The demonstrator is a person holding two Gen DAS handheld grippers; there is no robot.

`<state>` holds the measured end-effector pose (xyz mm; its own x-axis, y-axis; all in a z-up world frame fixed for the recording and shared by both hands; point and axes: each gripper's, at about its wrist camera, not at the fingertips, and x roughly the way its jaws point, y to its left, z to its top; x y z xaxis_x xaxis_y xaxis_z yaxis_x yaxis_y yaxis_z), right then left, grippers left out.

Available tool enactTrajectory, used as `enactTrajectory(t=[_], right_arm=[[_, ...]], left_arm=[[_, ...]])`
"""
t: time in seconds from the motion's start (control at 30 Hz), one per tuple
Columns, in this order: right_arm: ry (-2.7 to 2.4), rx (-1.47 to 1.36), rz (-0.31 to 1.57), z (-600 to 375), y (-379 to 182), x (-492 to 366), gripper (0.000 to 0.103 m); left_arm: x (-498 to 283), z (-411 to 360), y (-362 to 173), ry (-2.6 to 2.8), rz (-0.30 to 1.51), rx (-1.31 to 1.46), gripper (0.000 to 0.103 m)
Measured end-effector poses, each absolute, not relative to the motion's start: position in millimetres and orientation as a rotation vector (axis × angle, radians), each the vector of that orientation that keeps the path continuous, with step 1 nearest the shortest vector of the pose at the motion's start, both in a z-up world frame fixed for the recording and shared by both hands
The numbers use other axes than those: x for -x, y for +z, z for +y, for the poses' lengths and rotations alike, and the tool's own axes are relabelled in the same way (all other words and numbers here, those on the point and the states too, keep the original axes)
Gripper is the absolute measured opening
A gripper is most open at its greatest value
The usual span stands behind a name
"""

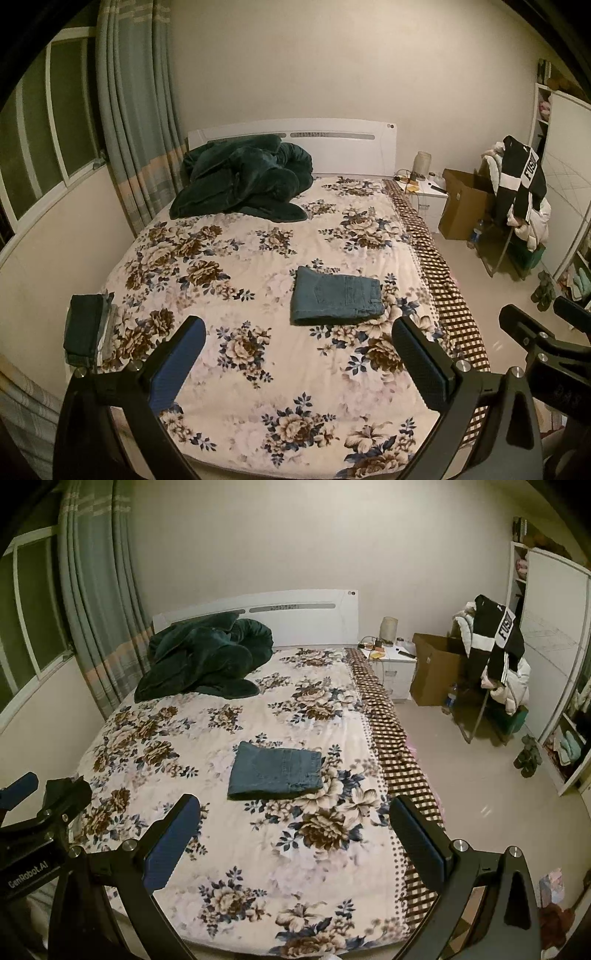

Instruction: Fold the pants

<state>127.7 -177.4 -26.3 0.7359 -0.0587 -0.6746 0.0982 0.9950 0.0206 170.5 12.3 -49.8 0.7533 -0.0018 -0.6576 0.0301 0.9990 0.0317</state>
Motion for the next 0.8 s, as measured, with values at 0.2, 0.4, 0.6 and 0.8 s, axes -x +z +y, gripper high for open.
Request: enactTrajectory(t=[0.2, 0.4, 0.6, 0.8], right_arm=[[-0.082, -0.057, 0.747, -177.0, -31.4, -124.3, 0.103], [-0.083, -0.060, 0.743, -178.1, -31.9, -123.5, 0.103], [-0.081, -0.062, 0.747, -179.8, -31.8, -122.2, 0.103], [-0.083, -0.063, 0.746, -178.3, -32.2, -120.8, 0.103]], left_arm=[[-166.6, 10.3, -50.3, -0.014, 0.721, -0.037, 0.103], [-166.7, 10.5, -51.5, -0.017, 0.720, -0.038, 0.103], [-162.6, 9.0, -52.0, -0.013, 0.718, -0.038, 0.103], [-161.8, 8.8, -52.7, -0.009, 0.718, -0.034, 0.103]])
